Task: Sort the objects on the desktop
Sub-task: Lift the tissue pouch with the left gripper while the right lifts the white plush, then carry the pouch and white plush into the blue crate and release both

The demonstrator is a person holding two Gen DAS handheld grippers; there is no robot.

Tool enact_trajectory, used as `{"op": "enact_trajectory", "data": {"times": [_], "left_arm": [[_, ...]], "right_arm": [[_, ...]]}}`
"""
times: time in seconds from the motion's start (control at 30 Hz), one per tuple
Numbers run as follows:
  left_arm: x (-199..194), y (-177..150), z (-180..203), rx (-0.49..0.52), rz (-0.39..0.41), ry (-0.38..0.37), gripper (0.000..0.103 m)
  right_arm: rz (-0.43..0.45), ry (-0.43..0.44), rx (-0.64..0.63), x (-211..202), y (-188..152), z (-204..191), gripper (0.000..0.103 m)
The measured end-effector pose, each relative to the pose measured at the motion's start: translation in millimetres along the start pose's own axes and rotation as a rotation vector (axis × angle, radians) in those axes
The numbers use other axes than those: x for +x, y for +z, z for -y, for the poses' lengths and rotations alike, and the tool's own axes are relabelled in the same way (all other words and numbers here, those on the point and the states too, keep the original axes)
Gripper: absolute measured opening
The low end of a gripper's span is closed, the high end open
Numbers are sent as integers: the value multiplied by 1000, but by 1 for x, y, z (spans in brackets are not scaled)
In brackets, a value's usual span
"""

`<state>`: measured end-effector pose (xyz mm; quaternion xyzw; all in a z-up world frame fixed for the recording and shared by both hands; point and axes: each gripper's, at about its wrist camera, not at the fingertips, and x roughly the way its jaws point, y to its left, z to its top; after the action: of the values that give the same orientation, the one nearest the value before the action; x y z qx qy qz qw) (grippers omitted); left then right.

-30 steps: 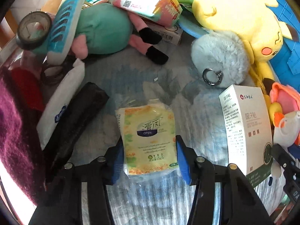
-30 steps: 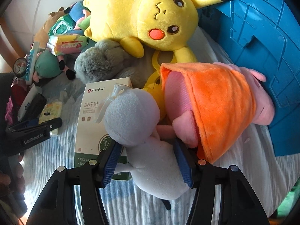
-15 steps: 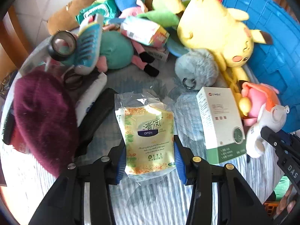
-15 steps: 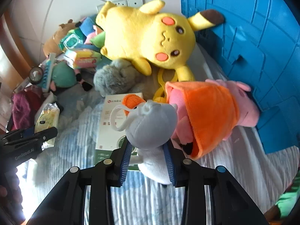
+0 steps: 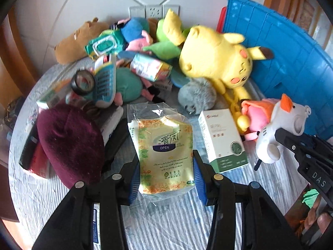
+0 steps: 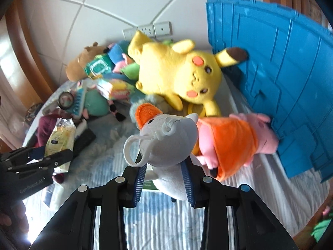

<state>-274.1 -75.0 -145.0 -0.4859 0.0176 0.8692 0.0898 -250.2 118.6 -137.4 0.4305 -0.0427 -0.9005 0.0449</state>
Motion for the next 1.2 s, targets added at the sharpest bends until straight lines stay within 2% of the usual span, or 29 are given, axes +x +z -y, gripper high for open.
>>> {"op": "enact_trajectory", "data": {"times": [0.4,0.77,1.0,1.2], "left_arm": [[-50,23,7,53,125,-20,44],[-80,31,9,113,195,-52,44],[-98,42,25,159,245,-86,44],[-110,59,57,182,292,-94,44]], "right_arm": [[141,-1,-51,-61,33,-23,33],[224,-31,-59,-104,43,-42,33],[271,-70,-28,-130,49,-32,33],[331,-79,-33,-156,65,-7,33]]}}
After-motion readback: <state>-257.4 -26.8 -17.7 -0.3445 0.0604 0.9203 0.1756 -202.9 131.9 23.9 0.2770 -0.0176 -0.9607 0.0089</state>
